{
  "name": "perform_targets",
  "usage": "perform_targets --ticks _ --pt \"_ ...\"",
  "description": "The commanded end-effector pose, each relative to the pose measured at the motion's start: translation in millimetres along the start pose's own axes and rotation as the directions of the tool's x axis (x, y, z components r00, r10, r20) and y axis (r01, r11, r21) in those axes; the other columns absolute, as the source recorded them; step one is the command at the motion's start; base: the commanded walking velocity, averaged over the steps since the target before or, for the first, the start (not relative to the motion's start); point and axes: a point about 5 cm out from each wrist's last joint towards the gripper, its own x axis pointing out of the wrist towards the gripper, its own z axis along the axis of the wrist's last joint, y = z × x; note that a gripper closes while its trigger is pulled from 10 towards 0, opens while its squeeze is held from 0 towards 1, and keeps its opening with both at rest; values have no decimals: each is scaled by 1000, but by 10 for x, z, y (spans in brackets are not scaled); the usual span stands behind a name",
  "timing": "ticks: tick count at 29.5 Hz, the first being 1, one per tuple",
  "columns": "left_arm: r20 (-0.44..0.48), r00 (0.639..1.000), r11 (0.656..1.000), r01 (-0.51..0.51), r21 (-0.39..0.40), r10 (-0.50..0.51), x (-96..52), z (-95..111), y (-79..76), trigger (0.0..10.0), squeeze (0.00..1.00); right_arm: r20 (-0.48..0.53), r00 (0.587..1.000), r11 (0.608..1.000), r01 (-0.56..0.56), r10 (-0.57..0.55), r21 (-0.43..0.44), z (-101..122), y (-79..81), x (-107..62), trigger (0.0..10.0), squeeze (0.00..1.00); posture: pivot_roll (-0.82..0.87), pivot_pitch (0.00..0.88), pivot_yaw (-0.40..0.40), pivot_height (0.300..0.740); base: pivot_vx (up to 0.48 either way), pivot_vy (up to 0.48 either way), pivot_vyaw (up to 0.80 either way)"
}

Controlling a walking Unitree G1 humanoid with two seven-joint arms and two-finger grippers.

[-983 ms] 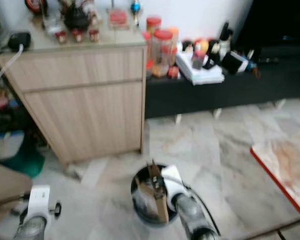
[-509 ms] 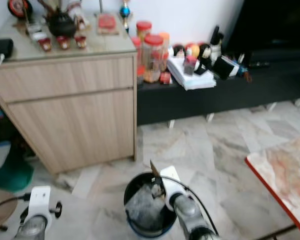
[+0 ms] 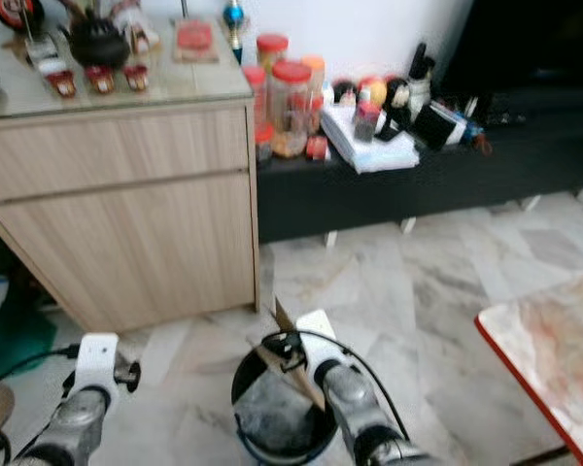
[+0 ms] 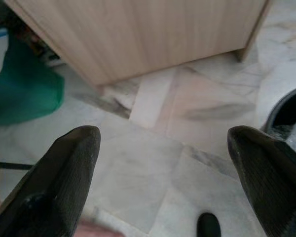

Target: Picking trash to rubbish bin

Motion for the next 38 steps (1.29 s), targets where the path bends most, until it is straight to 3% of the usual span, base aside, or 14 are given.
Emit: perform_targets --ticks 1,14,25,29,33,37,38 --pt "-11 1000 999 20 25 -20 -5 -23 -28 10000 0 4 1000 1000 -8 8 6 12 22 8 10000 0 79 54 -58 740 0 0 0" --pt "0 999 999 33 36 -33 -1 -4 -41 10000 0 30 999 1000 -13 12 27 93 59 42 10000 0 81 56 -63 740 0 0 0" --pt "43 994 995 96 3 -96 4 63 -106 10000 0 95 995 999 -22 18 39 370 154 143 10000 0 87 59 -69 740 0 0 0" --pt "74 976 974 197 109 -205 -3 116 -202 10000 0 109 993 999 -42 39 31 454 226 177 10000 0 93 61 -72 740 0 0 0" --pt "82 949 932 280 230 -306 -16 151 -296 10000 0 116 992 998 -52 48 28 499 267 194 10000 0 99 62 -74 740 0 0 0" --pt "80 941 919 301 256 -330 -20 158 -319 10000 0 117 992 998 -53 50 27 508 275 198 10000 0 99 62 -74 740 0 0 0" --pt "76 923 894 341 292 -377 -27 173 -362 10000 0 119 991 998 -57 53 25 522 288 203 10000 0 100 62 -75 740 0 0 0"
